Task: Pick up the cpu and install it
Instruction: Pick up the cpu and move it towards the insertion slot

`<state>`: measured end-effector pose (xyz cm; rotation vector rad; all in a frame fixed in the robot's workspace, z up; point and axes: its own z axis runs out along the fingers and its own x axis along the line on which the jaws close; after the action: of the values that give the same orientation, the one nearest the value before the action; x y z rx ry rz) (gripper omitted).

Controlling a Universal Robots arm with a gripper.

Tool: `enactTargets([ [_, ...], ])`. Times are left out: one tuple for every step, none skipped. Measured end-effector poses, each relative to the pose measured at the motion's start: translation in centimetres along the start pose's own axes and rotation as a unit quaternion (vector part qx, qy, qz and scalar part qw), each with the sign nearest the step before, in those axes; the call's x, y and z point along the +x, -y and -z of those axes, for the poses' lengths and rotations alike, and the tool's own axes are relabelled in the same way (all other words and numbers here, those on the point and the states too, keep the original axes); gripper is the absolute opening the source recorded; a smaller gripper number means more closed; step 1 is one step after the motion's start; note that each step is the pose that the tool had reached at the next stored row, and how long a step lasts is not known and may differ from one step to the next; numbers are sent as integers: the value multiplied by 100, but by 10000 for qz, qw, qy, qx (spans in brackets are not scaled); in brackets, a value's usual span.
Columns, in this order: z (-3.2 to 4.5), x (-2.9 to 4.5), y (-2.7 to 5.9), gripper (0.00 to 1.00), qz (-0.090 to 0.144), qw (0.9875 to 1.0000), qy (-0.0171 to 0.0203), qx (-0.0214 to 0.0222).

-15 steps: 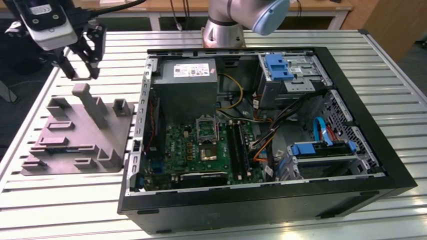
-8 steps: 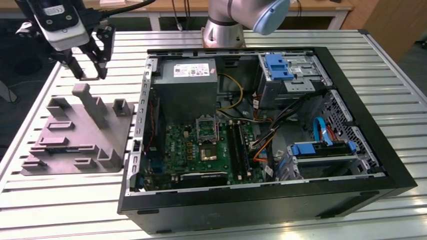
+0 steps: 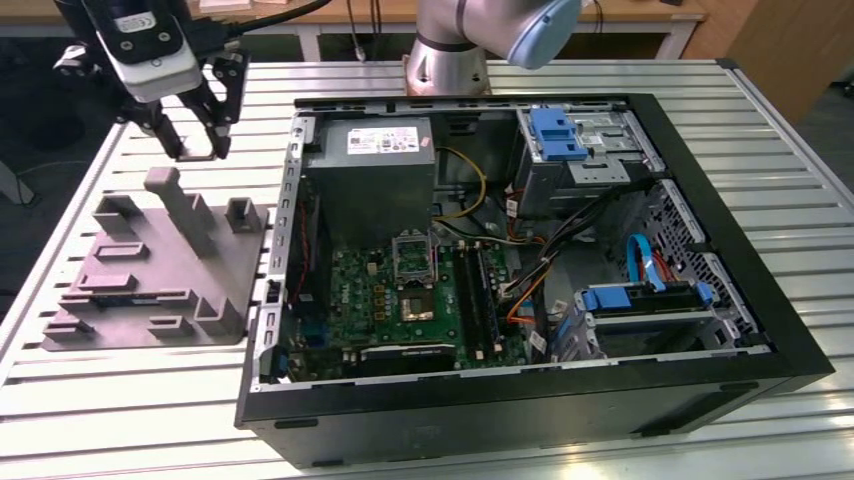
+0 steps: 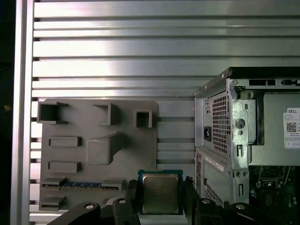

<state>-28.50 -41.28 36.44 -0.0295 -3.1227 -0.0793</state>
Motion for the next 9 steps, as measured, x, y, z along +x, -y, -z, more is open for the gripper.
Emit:
enactTargets([
  [-1,-11,0,47,0,10000,1,0],
  [-1,-20,0,47,0,10000,2,0],
  [-1,-23,0,47,0,10000,1,0],
  [-1,-23,0,47,-1,10000,2,0],
  [-1,-23,0,47,-1,10000,2,0],
  [-1,-23,0,47,-1,10000,1,0],
  [-1,-24,-1,47,0,10000,1,0],
  [-1,-24,0,47,0,10000,1,0],
  [-1,-24,0,47,0,10000,1,0],
])
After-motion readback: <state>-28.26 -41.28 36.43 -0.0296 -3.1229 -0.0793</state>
